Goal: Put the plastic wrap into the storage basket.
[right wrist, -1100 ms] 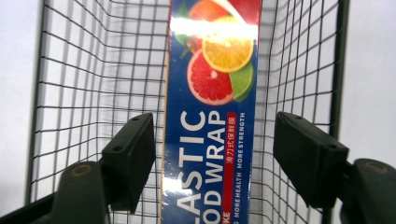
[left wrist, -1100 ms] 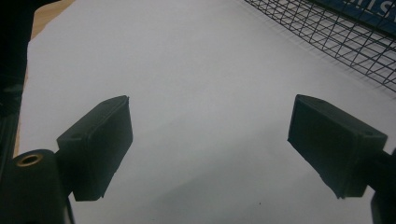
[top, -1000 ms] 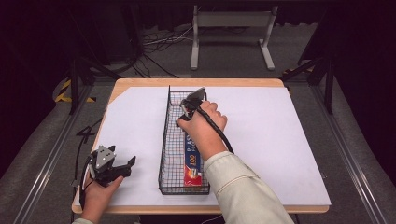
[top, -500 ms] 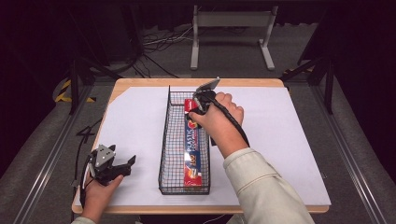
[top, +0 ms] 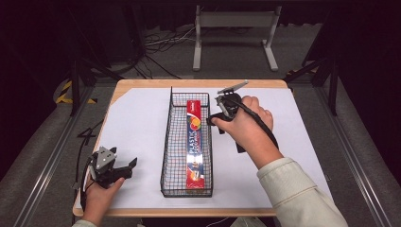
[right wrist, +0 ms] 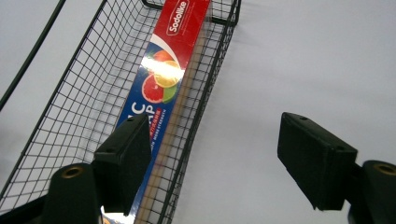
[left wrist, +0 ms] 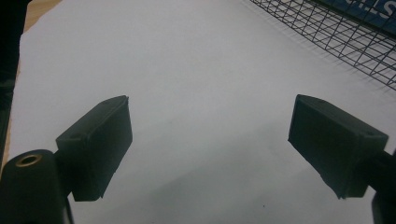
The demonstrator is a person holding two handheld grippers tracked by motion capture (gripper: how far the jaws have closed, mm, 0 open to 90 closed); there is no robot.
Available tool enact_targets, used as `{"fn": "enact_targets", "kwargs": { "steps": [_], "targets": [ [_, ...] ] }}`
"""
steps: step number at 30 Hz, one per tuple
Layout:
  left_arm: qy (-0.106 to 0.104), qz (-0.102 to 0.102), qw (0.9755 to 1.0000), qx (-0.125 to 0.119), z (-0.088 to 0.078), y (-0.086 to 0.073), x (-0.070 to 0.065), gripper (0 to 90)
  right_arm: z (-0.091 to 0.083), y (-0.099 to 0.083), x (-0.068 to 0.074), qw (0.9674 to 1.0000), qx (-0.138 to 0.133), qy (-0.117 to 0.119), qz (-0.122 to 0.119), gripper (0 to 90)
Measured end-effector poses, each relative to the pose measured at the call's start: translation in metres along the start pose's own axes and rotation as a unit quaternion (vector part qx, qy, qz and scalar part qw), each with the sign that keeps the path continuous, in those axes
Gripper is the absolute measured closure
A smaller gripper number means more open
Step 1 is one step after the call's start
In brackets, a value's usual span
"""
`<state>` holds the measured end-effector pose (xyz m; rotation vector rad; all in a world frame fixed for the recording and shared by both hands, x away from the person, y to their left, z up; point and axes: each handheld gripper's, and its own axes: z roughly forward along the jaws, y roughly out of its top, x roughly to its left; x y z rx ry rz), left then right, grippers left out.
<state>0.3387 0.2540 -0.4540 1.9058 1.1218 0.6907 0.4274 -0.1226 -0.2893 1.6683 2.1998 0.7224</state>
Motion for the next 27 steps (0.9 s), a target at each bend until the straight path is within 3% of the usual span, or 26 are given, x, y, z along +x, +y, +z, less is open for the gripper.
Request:
{"fn": "enact_targets", "kwargs": {
  "steps": [6, 14, 15, 16, 19, 22, 27],
  "targets": [
    [0.0, -0.001, 1.0, 0.0, 0.0, 0.0, 0.0, 14.0, -0.007, -0.014, -0.016, 0.9995, -0.014, 0.009, -0.025, 23.9],
    [-0.001, -0.001, 1.0, -0.003, -0.001, 0.0, 0.0, 13.9, -0.011, -0.036, -0.056, 0.9978, -0.046, 0.02, -0.044, 22.0],
    [-0.001, -0.001, 1.0, -0.003, -0.001, 0.0, 0.0, 13.9, -0.011, -0.036, -0.056, 0.9978, -0.046, 0.02, -0.044, 22.0],
    [-0.002, -0.001, 1.0, -0.003, 0.0, 0.0, 0.0, 13.9, -0.011, -0.041, -0.066, 0.9967, -0.058, 0.017, -0.055, 21.4],
    [-0.004, -0.007, 1.0, -0.002, 0.0, 0.001, 0.0, 13.9, -0.01, -0.045, -0.072, 0.9956, -0.067, 0.017, -0.063, 20.4],
    [-0.005, -0.006, 1.0, -0.003, 0.0, 0.0, 0.0, 13.9, -0.008, -0.058, -0.089, 0.9935, -0.078, 0.021, -0.081, 19.7],
    [-0.004, -0.006, 1.0, -0.003, 0.0, 0.0, 0.0, 13.9, -0.008, -0.068, -0.106, 0.9919, -0.091, 0.016, -0.087, 19.7]
  ]
}}
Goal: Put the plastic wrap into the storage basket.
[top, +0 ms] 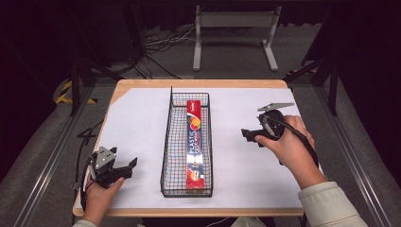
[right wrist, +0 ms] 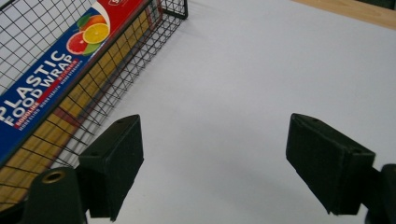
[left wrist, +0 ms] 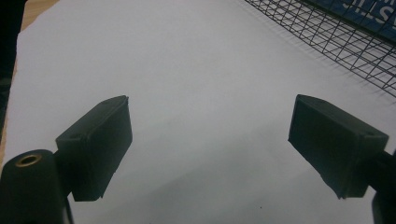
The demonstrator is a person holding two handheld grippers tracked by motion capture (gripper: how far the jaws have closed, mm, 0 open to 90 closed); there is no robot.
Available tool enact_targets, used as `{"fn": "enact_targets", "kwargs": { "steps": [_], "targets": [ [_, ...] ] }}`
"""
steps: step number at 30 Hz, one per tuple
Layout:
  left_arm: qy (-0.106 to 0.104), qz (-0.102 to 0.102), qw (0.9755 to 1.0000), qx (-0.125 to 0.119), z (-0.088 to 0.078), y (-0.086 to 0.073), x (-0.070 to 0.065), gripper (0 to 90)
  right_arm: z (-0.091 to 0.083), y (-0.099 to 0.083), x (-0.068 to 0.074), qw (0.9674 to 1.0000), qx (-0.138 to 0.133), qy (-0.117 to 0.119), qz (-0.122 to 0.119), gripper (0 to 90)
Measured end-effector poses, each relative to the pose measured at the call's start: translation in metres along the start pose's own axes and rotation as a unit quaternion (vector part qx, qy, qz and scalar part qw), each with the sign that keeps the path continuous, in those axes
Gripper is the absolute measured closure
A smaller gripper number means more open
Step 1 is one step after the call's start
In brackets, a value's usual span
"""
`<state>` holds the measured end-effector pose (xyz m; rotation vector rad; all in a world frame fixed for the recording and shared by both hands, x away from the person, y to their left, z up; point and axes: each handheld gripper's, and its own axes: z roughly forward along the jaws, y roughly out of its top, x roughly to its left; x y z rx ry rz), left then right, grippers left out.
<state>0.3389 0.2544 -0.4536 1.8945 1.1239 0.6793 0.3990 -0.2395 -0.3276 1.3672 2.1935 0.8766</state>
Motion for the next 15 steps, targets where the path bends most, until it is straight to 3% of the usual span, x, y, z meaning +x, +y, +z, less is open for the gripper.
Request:
{"fn": "enact_targets", "kwargs": {
  "steps": [4, 15],
  "targets": [
    [0.0, 0.001, 1.0, -0.001, 0.001, 0.0, -0.001, 13.9, -0.001, -0.011, -0.011, 0.9999, -0.013, 0.002, -0.009, 17.3],
    [-0.001, -0.003, 1.0, -0.007, -0.001, -0.001, 0.0, 13.8, 0.015, -0.052, -0.025, 0.9987, -0.042, 0.018, -0.024, 17.3]
  ]
}}
